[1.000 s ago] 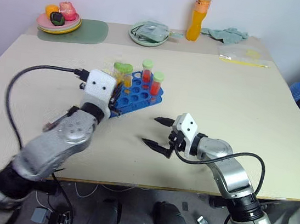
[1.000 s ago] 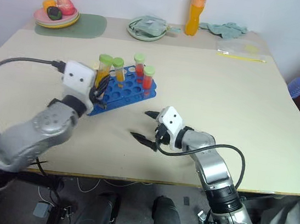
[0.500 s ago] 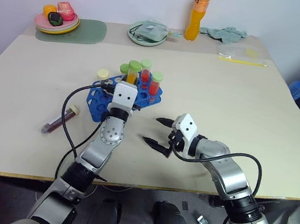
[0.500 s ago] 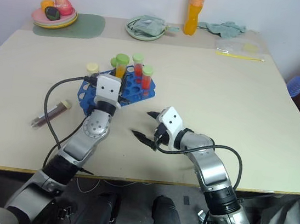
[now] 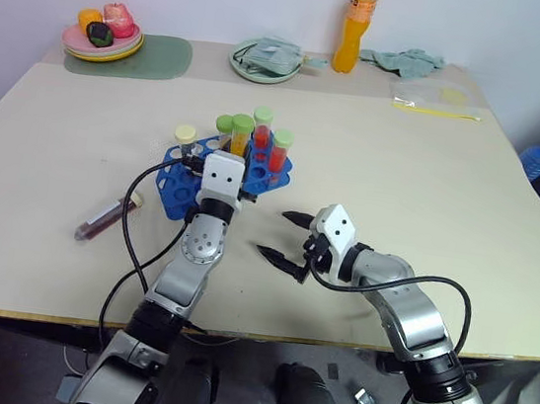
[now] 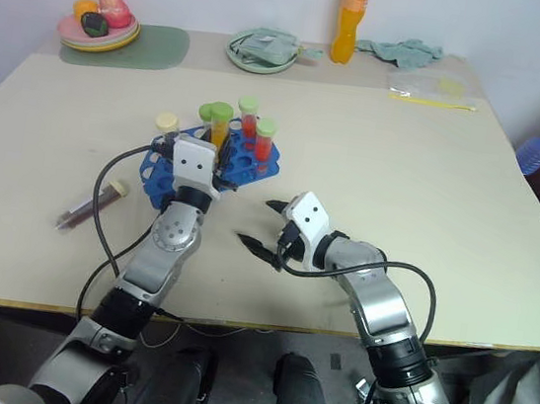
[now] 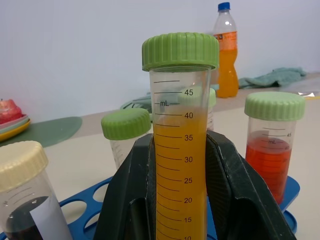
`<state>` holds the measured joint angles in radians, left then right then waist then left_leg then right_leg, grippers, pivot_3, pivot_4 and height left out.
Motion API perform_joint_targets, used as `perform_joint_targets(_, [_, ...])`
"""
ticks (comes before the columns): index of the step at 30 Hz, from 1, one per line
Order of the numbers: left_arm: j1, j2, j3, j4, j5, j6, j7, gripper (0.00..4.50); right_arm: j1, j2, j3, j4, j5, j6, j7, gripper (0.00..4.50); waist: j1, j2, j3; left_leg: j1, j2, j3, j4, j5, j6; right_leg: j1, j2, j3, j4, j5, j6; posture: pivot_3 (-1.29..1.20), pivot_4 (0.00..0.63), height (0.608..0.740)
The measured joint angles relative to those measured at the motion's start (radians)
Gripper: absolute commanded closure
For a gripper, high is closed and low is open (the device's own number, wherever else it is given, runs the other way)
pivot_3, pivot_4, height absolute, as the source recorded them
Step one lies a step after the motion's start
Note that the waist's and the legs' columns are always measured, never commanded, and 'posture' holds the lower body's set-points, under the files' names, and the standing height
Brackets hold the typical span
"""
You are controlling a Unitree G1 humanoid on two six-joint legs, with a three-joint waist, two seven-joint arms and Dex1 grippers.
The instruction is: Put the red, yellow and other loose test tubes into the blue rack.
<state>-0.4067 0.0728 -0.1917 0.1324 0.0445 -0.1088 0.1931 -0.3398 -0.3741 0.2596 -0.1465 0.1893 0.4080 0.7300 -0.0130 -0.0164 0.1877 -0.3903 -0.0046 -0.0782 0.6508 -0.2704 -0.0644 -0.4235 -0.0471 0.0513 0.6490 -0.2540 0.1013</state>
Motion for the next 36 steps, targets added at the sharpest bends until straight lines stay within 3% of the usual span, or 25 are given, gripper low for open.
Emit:
perform_joint_targets(14, [-0.013,-0.068,0.061,0.049,-0.001,-0.04,-0.085,3.74,-0.001,0.005,0.0,0.0,0.0,0.0,-0.007,0.0,0.0,0.0,0.0,0.0,0.0,0.0,0.0,0.0,0.0,0.0,0.0,0.0,0.0,0.0,0.0,0.0,0.15,0.74])
perform_joint_targets(35, [-0.042,-0.092,0.09,0.263,0.053,-0.244,-0.06,3.74,-0.005,0.024,0.0,0.0,0.001,0.001,-0.023,0.0,0.0,0.0,0.0,0.0,0.0,0.0,0.0,0.0,0.0,0.0,0.0,0.0,0.0,0.0,0.0,0.0,0.15,0.74])
perform_joint_targets(36, [-0.042,-0.093,0.091,0.265,0.052,-0.247,-0.062,3.24,-0.005,0.024,0.0,0.0,0.001,0.002,-0.024,0.0,0.0,0.0,0.0,0.0,0.0,0.0,0.0,0.0,0.0,0.0,0.0,0.0,0.0,0.0,0.0,0.0,0.15,0.74])
